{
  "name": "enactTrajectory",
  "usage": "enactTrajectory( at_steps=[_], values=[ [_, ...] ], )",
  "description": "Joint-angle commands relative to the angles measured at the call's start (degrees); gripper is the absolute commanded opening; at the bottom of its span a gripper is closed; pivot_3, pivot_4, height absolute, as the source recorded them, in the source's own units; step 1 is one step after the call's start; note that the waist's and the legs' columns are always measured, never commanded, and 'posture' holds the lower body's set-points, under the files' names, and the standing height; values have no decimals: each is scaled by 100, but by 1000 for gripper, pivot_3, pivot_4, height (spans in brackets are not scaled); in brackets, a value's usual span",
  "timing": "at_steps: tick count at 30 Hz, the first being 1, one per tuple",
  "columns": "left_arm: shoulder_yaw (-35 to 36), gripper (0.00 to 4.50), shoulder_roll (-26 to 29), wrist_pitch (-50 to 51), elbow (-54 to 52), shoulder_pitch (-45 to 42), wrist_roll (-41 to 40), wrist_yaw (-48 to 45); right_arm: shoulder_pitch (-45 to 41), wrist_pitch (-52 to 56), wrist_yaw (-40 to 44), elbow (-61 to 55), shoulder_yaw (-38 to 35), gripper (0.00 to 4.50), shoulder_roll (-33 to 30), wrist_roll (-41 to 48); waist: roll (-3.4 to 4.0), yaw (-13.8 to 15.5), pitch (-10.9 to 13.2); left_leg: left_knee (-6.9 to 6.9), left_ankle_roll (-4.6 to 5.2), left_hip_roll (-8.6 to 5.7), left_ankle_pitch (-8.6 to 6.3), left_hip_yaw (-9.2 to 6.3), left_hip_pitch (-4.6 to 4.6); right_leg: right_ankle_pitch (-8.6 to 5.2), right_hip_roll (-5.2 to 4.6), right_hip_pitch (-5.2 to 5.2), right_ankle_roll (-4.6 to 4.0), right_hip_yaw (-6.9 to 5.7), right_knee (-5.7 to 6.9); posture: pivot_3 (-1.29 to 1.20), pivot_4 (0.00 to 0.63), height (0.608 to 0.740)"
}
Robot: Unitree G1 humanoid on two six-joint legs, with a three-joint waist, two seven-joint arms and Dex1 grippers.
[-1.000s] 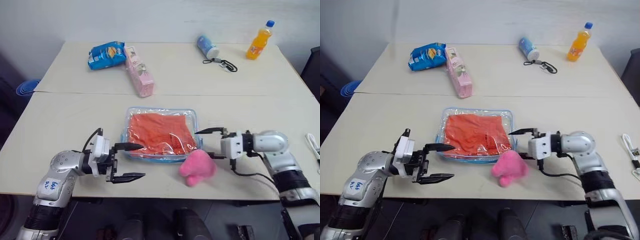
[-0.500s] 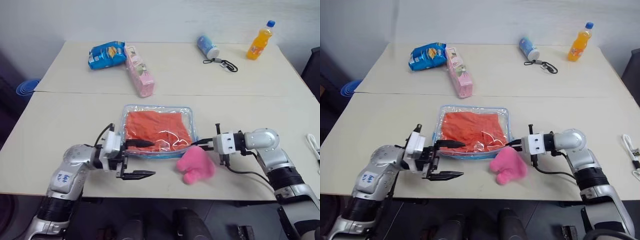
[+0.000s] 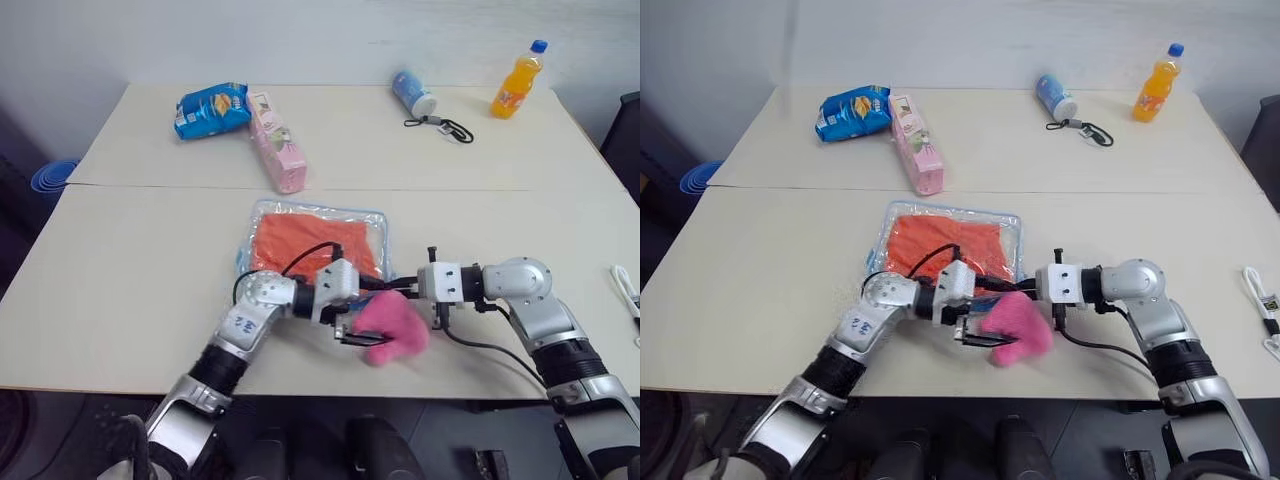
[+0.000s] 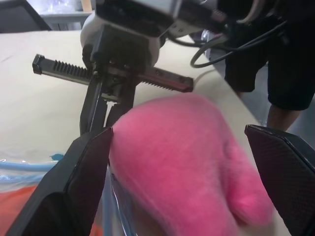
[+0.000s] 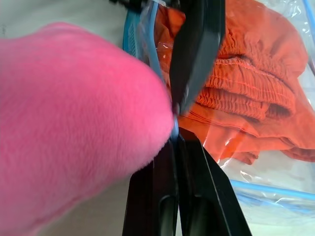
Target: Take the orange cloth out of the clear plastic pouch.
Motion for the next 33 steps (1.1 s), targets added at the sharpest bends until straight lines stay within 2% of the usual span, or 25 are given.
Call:
enactTrajectory(
  at_steps=[1, 5, 13, 17, 20, 25, 29, 33],
  values=[
    [-249, 4500, -117, -366, 299, -166, 467, 187, 109, 125, -96, -320, -34, 33, -41, 23, 0, 10, 0, 0, -1, 0, 0, 0, 0, 0, 0, 0, 0, 0, 0, 0, 150, 740],
    [-248, 3664, -140, -572, 404, -137, 620, 278, 202, 173, -154, -421, -87, 0, -94, 2, 0, 16, 0, 2, -1, 0, 0, 0, 0, 0, -1, 0, 0, 2, 0, 0, 150, 740],
    [-16, 1250, 220, -560, 79, 78, 337, -69, 365, -13, -124, -393, -201, 0, -259, 103, 0, 15, 0, 2, -2, 0, 1, -2, 0, 0, -2, 0, 0, 1, 0, 0, 150, 740],
    [438, 191, 618, -30, -374, 213, -562, -761, 394, -175, -67, -313, -232, 0, -353, 168, 0, 2, 0, 1, -3, 0, 1, -1, 0, 0, -2, 1, 0, 2, 1, 0, 150, 740],
    [848, 41, 1153, 467, -653, 348, -1301, -1499, 374, -303, 21, -219, -239, 0, -404, 264, 0, -8, 0, -1, -4, 2, 2, -4, 0, 0, -2, -2, 0, -1, 2, 0, 150, 740],
    [1470, 41, 1977, 931, -467, 352, -1680, -1892, 340, -589, 258, -63, -220, 0, -485, 384, 0, -9, 0, -1, -4, 2, 2, -4, 1, 0, -2, -1, 0, 0, -1, 0, 150, 740],
    [1845, 41, 2552, 1108, -72, 304, -1693, -2095, 319, -753, 398, 36, -221, 0, -561, 449, 0, -4, 0, -1, -1, 1, 1, -6, -1, 0, -5, 0, 0, -3, -4, 0, 150, 740],
    [2172, 41, 3115, 1030, 758, 234, -1512, -2138, 363, -1069, 662, 98, -253, 0, -698, 634, 0, -11, 0, -7, 0, 1, 0, -6, -1, 0, -5, -2, -1, -4, -6, 0, 150, 740]
  ],
)
